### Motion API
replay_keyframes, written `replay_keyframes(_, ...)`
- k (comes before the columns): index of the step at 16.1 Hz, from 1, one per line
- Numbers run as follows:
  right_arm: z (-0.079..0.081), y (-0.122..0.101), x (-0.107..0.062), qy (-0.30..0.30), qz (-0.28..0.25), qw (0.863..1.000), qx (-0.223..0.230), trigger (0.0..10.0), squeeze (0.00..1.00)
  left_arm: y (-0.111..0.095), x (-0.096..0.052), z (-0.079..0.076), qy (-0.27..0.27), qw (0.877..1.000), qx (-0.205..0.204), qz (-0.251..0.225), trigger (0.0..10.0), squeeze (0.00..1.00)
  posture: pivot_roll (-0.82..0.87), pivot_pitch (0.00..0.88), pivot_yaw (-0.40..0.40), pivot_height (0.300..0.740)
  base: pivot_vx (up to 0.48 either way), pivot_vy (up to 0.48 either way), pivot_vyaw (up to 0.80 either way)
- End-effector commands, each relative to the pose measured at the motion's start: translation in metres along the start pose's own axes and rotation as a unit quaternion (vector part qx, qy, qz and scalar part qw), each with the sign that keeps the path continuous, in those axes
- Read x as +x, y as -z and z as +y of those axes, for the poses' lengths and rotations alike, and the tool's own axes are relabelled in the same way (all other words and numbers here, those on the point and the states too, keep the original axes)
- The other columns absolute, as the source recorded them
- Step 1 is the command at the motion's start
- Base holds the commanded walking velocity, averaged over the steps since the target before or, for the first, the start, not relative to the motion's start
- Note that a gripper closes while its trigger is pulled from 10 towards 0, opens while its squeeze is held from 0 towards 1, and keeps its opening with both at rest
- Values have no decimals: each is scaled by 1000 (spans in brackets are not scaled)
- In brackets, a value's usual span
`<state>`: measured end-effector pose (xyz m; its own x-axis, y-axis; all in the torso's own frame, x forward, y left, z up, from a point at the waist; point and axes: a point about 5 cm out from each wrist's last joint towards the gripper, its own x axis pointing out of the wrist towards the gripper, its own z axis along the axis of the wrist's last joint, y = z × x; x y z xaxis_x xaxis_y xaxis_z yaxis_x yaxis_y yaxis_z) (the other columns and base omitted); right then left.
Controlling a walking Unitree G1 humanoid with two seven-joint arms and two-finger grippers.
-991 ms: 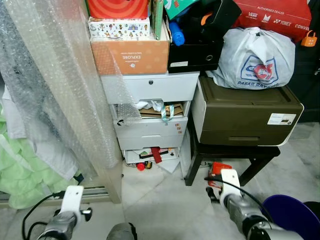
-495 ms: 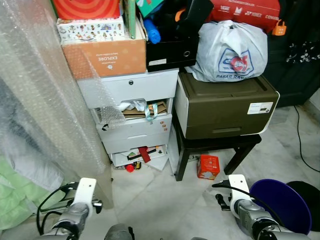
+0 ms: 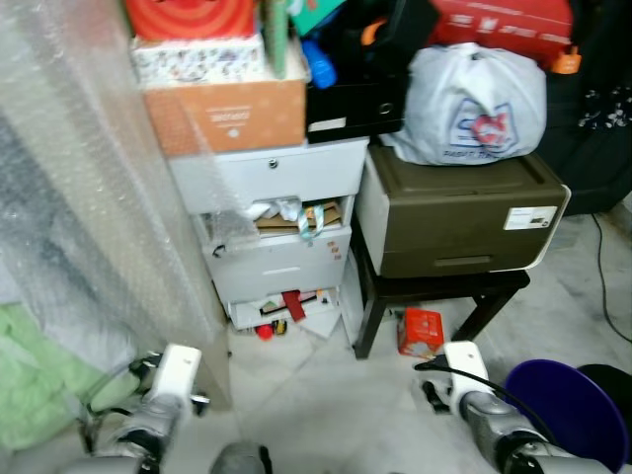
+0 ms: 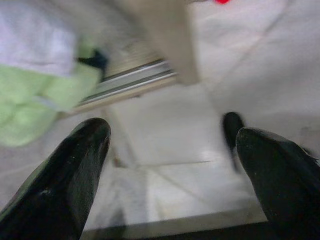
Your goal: Clean up the room
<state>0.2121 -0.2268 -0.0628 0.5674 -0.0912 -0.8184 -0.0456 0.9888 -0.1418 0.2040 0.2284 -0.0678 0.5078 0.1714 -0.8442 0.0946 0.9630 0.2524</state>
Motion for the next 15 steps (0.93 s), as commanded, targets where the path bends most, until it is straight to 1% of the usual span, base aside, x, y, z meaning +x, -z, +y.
replay_keyframes(1, -3, -3, 0, 3, -4, 1000, -5, 10000, 0, 1, 0, 8, -5, 1000, 5, 3, 10000, 0, -34, 0, 17, 740, 0, 274, 0)
replay_keyframes(4, -3, -3, 0, 6, -4, 1000, -8, 10000, 0, 2, 0, 2, -3, 1000, 11, 3, 10000, 0, -34, 0, 19, 740, 0, 270, 0)
replay_keyframes(7, 1, -5, 1, 3, -8, 1000, -16, 10000, 0, -3, 0, -23, 7, 1000, 16, -1, 10000, 0, -33, 0, 20, 740, 0, 290, 0)
replay_keyframes(8, 3, -5, 1, 2, -9, 1000, -17, 10000, 0, -4, 0, -28, 10, 1000, 20, -2, 10000, 0, -31, 0, 21, 740, 0, 326, 0)
replay_keyframes(12, 3, -7, 1, -2, -16, 1000, -21, 10000, 0, -8, 0, -33, 11, 1000, 22, -5, 10000, 0, -30, 0, 21, 740, 0, 340, 0)
replay_keyframes(13, 3, -8, 1, -1, -19, 1000, -24, 10000, 0, -6, 0, -29, 10, 1000, 25, -4, 10000, 0, -30, 0, 21, 740, 0, 322, 0)
replay_keyframes(14, 3, -8, 1, -1, -20, 1000, -22, 10000, 0, -6, 0, -27, 9, 1000, 27, -5, 10000, 0, -30, 0, 21, 740, 0, 0, 0)
replay_keyframes(15, 3, -9, 1, 0, -23, 1000, -22, 10000, 0, -6, 0, -26, 9, 999, 37, -8, 10000, 0, -32, 0, 22, 740, 0, 0, 0)
